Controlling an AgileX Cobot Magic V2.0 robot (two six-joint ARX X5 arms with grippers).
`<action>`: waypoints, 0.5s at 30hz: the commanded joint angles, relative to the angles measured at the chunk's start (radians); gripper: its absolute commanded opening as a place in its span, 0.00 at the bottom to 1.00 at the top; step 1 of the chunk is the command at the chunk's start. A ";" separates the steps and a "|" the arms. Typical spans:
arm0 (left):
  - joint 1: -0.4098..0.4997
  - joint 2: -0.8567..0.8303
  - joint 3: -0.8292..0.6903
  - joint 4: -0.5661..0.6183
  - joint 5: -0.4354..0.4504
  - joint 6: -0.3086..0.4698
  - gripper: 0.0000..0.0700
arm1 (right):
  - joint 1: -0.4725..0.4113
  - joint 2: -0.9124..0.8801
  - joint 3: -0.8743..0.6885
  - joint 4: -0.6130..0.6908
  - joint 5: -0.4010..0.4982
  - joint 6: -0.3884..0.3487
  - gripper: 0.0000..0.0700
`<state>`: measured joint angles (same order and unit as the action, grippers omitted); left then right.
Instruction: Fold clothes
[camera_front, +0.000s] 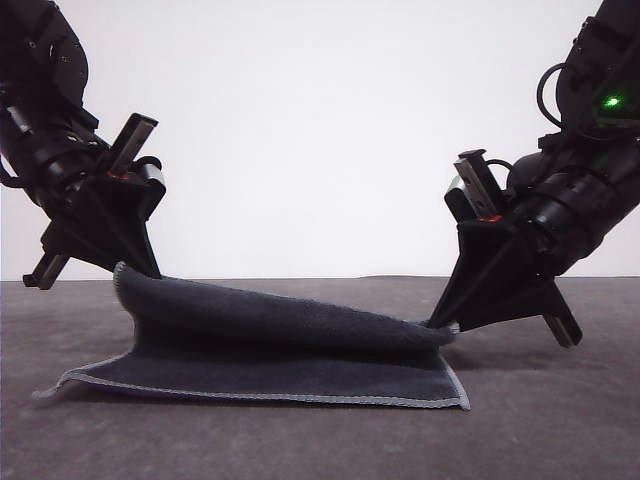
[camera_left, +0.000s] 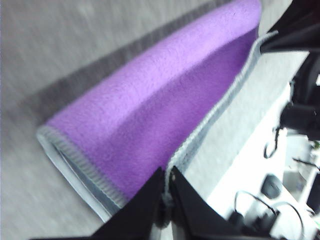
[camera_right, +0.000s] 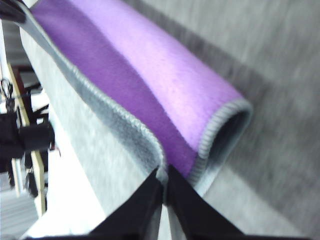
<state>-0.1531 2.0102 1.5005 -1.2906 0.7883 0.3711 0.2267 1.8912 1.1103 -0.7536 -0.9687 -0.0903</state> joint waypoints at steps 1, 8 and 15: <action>-0.004 0.025 0.023 -0.022 0.006 0.044 0.00 | 0.007 0.008 0.019 -0.012 -0.004 -0.048 0.01; -0.012 0.025 0.023 -0.053 0.006 0.056 0.03 | 0.014 0.008 0.019 -0.022 -0.055 -0.054 0.08; -0.013 0.025 0.023 -0.083 0.006 0.067 0.06 | 0.020 0.008 0.019 -0.047 -0.073 -0.071 0.12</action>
<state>-0.1619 2.0102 1.5005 -1.3664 0.7883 0.4156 0.2420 1.8912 1.1103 -0.7976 -1.0350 -0.1344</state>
